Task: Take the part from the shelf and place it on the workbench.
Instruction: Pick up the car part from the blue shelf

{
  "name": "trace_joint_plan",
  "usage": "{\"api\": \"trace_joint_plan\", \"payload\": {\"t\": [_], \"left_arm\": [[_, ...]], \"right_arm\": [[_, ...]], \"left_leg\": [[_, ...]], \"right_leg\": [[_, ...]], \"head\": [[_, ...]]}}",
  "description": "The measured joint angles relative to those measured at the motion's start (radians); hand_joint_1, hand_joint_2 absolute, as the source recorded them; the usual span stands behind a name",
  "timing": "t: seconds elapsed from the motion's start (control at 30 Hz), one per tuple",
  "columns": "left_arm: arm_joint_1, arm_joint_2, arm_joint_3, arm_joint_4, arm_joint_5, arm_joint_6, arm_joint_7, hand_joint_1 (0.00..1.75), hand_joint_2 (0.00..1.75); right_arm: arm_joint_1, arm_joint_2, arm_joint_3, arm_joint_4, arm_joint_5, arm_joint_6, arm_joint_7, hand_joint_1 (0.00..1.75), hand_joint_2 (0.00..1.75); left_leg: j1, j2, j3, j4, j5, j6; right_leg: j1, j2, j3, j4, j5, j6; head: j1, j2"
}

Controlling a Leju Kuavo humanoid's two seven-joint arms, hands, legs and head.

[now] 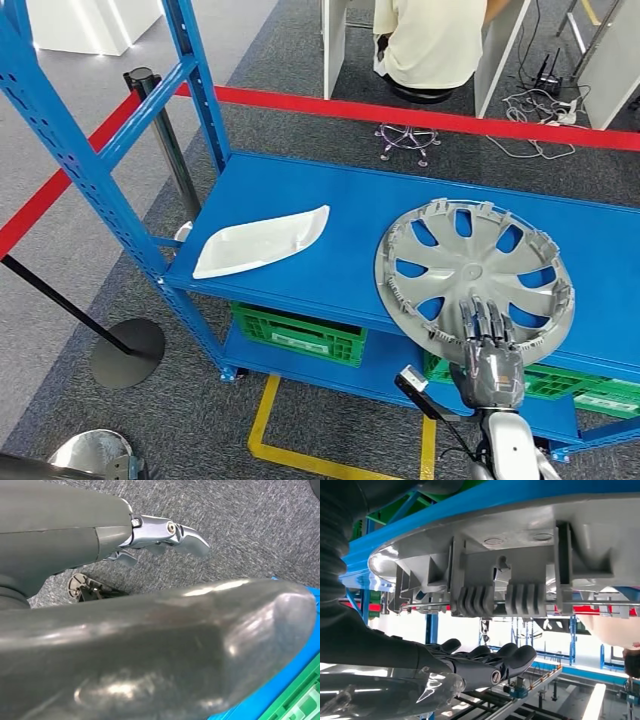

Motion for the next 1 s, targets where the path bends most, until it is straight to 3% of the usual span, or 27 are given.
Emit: {"api": "trace_joint_plan", "payload": {"t": [0.07, 0.2, 0.73, 1.0], "left_arm": [[0.000, 0.000, 0.000, 0.000, -0.004, -0.001, 0.000, 0.00, 0.00], [-0.001, 0.000, 0.000, 0.000, -0.008, -0.002, 0.000, 0.00, 0.00], [-0.002, -0.001, 0.002, 0.000, -0.008, -0.003, -0.001, 0.00, 0.00], [-0.002, -0.004, 0.016, 0.000, -0.009, -0.003, -0.028, 0.00, 0.00]], "right_arm": [[-0.007, 0.001, -0.006, 0.013, 0.000, 0.000, 0.000, 0.00, 1.75], [-0.025, 0.001, -0.015, 0.054, 0.000, 0.002, 0.004, 1.75, 1.75], [-0.046, 0.004, -0.028, 0.096, 0.004, -0.004, 0.023, 1.75, 1.75], [0.024, -0.014, 0.009, -0.030, 0.004, -0.006, 0.072, 1.75, 1.75]], "left_leg": [[0.000, 0.000, 0.000, 0.000, 0.000, 0.000], [0.000, 0.000, 0.000, 0.000, 0.000, 0.000], [0.000, 0.000, 0.001, 0.000, 0.000, 0.000], [0.000, 0.000, 0.002, 0.000, 0.000, 0.000]], "right_leg": [[0.000, 0.000, 0.000, 0.000, 0.000, 0.000], [0.000, 0.000, 0.000, 0.000, 0.000, 0.000], [0.000, 0.000, 0.000, 0.000, 0.000, 0.000], [0.000, 0.000, 0.000, 0.000, 0.000, 0.000]], "head": [[0.000, 0.000], [0.000, 0.000], [0.000, 0.000], [0.000, 0.000]]}}
